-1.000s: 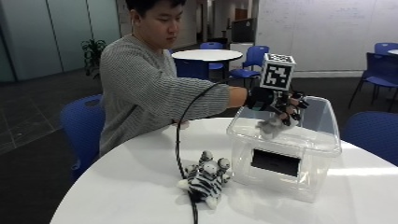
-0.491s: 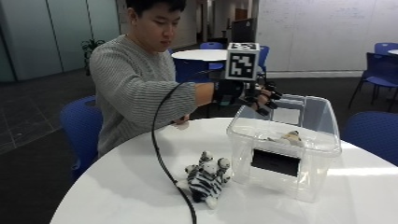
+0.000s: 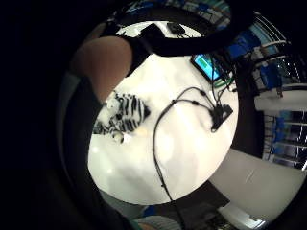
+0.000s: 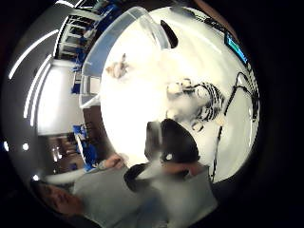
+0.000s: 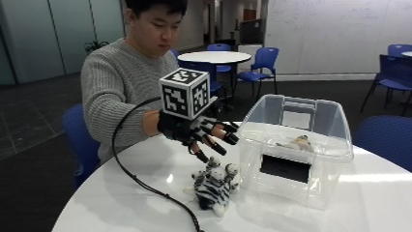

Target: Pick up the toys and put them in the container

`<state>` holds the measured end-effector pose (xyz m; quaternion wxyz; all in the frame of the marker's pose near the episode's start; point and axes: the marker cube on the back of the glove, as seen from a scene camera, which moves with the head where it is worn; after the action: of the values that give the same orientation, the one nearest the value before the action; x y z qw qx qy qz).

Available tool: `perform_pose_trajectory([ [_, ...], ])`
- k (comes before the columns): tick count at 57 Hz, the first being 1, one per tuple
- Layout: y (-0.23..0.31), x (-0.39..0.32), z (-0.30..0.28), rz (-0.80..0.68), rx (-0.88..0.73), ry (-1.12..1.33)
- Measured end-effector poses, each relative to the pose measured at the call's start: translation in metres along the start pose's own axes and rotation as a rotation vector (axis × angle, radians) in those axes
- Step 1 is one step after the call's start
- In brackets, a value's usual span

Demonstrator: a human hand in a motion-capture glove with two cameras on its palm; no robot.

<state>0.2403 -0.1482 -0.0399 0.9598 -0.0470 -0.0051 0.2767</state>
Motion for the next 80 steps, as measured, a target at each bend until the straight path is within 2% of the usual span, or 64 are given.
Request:
perform_pose_trajectory([
  [10,-0.002,0.003,0.044,0.012,-0.087,0.028],
  [20,-0.004,0.005,0.115,0.035,-0.246,0.032],
  [26,-0.004,0.003,0.142,0.044,-0.221,0.097],
  [31,-0.009,0.0,0.145,0.05,-0.176,0.164],
  [48,-0.02,-0.001,0.146,0.042,-0.127,0.173],
  [63,-0.026,0.0,0.147,0.033,0.071,0.116],
  [80,-0.021,0.0,0.132,0.027,0.014,0.105],
])
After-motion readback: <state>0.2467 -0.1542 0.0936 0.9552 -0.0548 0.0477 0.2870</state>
